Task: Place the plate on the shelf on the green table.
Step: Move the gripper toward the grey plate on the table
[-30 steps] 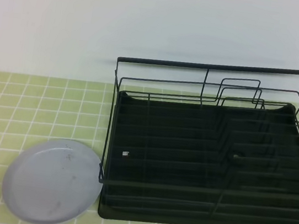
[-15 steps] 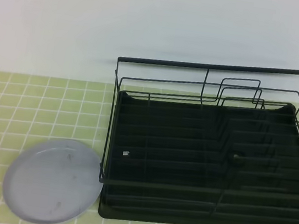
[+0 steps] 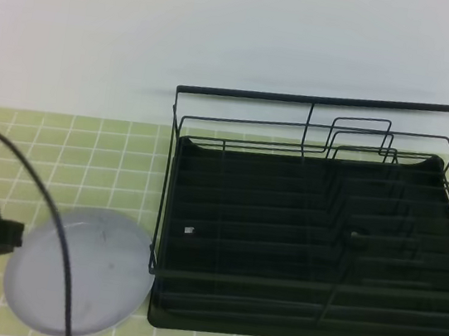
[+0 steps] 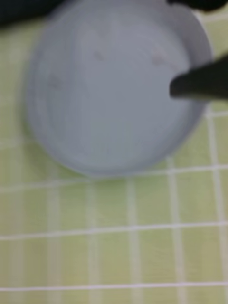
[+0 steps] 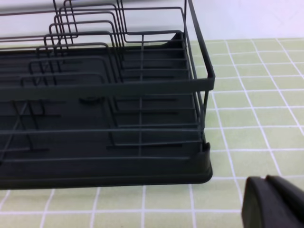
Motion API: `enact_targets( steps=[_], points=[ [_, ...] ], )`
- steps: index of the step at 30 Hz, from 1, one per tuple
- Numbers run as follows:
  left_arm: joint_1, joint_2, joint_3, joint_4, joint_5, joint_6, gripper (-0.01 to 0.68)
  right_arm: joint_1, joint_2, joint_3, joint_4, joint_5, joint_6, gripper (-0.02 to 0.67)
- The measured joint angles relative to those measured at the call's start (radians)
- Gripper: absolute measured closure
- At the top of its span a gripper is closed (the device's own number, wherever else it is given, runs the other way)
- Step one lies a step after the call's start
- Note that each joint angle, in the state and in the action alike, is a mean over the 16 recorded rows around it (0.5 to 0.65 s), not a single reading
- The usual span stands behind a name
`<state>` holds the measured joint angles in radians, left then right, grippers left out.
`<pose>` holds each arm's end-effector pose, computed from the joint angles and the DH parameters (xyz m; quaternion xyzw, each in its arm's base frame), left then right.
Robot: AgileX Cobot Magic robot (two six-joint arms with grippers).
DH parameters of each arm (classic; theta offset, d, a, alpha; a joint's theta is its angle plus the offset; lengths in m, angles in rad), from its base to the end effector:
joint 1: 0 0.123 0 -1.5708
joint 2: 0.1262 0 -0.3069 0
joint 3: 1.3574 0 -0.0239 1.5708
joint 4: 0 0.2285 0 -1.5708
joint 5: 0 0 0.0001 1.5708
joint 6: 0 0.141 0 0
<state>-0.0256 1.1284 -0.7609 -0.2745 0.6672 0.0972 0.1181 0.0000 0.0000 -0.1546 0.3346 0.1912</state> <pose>0.2132 -0.0291 0.2630 -0.0183 0.9458 -0.1026 0.3076 0.0582 -0.0003 0.1713 -0.0132 0.7876 0.0303 0.6153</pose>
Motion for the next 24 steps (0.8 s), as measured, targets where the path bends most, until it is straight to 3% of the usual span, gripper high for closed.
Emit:
enact_targets(
  steps=[5,9,24],
  points=[
    [0.000,0.175,-0.086,0.072,0.081,-0.067,0.307,0.000,0.000,0.000,0.000,0.000,0.000,0.651],
    [0.001,0.290,-0.144,0.130,0.125,-0.111,0.254,0.000,0.000,0.000,0.000,0.000,0.000,0.651],
    [0.002,0.512,-0.198,0.226,0.076,-0.174,0.275,0.000,0.000,0.000,0.000,0.000,0.000,0.651]
  ],
)
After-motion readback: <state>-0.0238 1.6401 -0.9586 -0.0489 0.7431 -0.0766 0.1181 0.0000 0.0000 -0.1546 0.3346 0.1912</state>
